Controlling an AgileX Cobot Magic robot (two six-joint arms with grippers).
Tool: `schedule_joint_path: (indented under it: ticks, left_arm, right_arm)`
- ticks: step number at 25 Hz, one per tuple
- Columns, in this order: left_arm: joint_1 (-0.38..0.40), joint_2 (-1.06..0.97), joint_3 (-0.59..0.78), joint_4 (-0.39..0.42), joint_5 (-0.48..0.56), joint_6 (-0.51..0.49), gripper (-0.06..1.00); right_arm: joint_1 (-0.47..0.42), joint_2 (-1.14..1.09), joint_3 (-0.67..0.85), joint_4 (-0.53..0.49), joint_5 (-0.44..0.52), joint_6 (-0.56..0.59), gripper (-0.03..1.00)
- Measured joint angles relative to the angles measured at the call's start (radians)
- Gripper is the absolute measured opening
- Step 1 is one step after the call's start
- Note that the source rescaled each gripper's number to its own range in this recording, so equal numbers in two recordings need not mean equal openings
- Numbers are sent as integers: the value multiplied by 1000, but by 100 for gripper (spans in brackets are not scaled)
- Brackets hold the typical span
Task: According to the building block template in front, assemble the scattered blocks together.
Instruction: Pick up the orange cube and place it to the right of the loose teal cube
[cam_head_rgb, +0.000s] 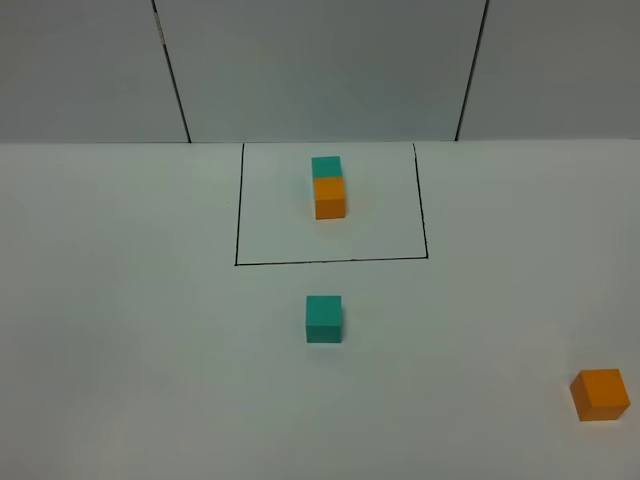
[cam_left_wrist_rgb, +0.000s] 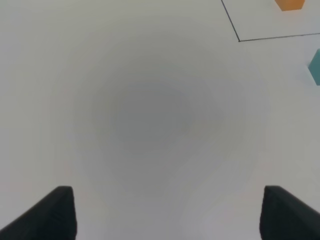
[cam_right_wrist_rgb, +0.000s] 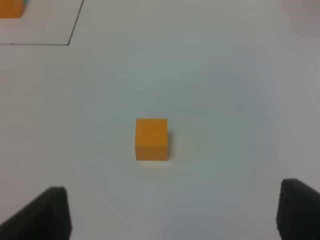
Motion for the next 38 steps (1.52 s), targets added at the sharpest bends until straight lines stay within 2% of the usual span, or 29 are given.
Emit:
schedule_joint_path:
  ticks: [13,17,20,25,33,38]
  left_arm:
    - [0,0,0,0,0,0,68]
    - [0,0,0,0,0,0,68]
    - [0,0,0,0,0,0,68]
    - [0,0,0,0,0,0,68]
    - [0,0,0,0,-1,0,68]
    - [0,0,0,0,-1,0,68]
  right_arm:
    - [0,0,0,1,0,4,70]
    - [0,6,-7,12,6,64,70]
    - [0,87,-53,28,41,133,75]
    - [0,417,-100,87,24,153,82]
    - [0,1107,-118,122,-260,21,83]
    - [1,1411,-230,132,-311,-3,83]
